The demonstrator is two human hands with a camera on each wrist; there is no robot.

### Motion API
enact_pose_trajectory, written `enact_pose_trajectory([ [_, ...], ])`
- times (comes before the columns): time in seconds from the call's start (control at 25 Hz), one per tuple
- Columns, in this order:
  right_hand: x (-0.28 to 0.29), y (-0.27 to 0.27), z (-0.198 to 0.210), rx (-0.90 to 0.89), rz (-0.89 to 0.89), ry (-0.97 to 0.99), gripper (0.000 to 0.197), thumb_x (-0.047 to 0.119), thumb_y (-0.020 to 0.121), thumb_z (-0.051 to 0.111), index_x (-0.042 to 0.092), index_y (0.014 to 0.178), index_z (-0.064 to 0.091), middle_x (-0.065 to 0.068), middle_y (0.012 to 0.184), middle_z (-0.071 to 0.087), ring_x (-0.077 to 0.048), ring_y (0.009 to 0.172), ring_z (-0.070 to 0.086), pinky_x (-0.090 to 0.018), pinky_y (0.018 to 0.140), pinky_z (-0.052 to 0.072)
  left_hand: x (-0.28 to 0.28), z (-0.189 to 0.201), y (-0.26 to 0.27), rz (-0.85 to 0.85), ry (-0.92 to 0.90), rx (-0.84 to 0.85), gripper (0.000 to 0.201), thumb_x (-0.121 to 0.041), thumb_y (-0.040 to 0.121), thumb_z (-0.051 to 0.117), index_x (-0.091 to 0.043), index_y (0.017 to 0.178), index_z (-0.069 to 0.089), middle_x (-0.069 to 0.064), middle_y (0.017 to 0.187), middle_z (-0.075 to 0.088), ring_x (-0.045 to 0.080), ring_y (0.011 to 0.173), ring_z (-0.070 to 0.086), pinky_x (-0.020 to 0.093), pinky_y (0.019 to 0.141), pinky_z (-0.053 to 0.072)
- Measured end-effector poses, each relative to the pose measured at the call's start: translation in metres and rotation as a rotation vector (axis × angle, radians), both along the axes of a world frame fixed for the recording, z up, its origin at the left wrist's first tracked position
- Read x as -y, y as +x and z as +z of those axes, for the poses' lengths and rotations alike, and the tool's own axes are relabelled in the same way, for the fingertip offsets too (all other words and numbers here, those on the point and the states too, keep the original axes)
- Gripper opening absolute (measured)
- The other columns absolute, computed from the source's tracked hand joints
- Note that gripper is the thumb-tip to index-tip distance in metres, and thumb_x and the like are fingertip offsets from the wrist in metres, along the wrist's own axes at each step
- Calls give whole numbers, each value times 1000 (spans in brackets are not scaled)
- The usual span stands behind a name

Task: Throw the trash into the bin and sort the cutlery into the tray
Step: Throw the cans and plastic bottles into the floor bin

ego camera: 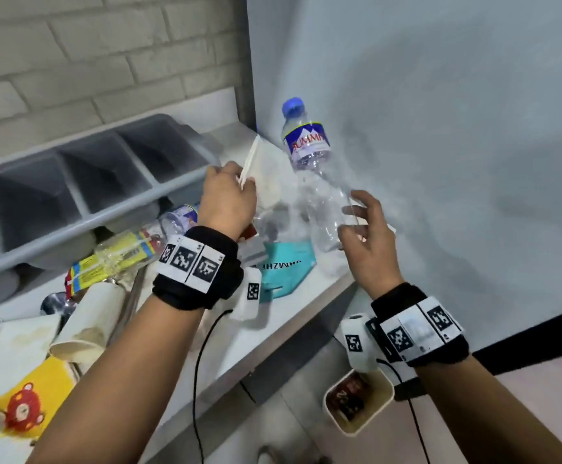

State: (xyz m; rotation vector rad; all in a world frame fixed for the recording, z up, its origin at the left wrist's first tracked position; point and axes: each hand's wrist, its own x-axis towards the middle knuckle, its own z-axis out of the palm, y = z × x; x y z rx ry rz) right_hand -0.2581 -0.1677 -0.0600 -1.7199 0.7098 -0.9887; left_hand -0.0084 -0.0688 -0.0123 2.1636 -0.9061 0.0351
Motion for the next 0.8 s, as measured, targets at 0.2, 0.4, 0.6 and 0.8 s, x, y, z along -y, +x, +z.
enact_pose_trajectory([
  [0.2, 2, -109, -64, 43, -156, 106, 77, 3, 83, 54, 18, 156, 37, -9, 135, 54, -22, 107, 64, -42, 90, 58, -12, -43, -131, -271, -5, -209, 21, -29, 100, 55, -8, 101, 57, 14, 98, 57, 34, 92, 56, 43, 80, 43],
  [0.4, -31, -233, -174, -180, -293, 149, 77, 16, 87, 56, 22, 161, 33, -5, 142, 50, -28, 110, 60, -43, 91, 56, -35, -125, -235, -476, 180, -617, 25, -34, 101, 56, -18, 119, 60, 7, 103, 67, 29, 94, 63, 38, 79, 47],
  [0.6, -90, -301, -297, -311, -409, 377, 65, 20, 90, 57, 15, 153, 45, -14, 144, 51, -26, 108, 61, -39, 83, 58, -35, -223, -281, -465, 472, -712, 12, -23, 99, 57, -14, 106, 58, 12, 107, 62, 32, 93, 62, 42, 74, 50],
  [0.8, -126, -291, -420, -447, -447, 625, 61, 23, 93, 65, 20, 152, 48, -18, 146, 51, -30, 96, 66, -38, 82, 58, -4, -376, -289, -445, 854, -641, 29, -18, 91, 53, -10, 118, 60, 19, 118, 69, 40, 100, 68, 41, 81, 54],
])
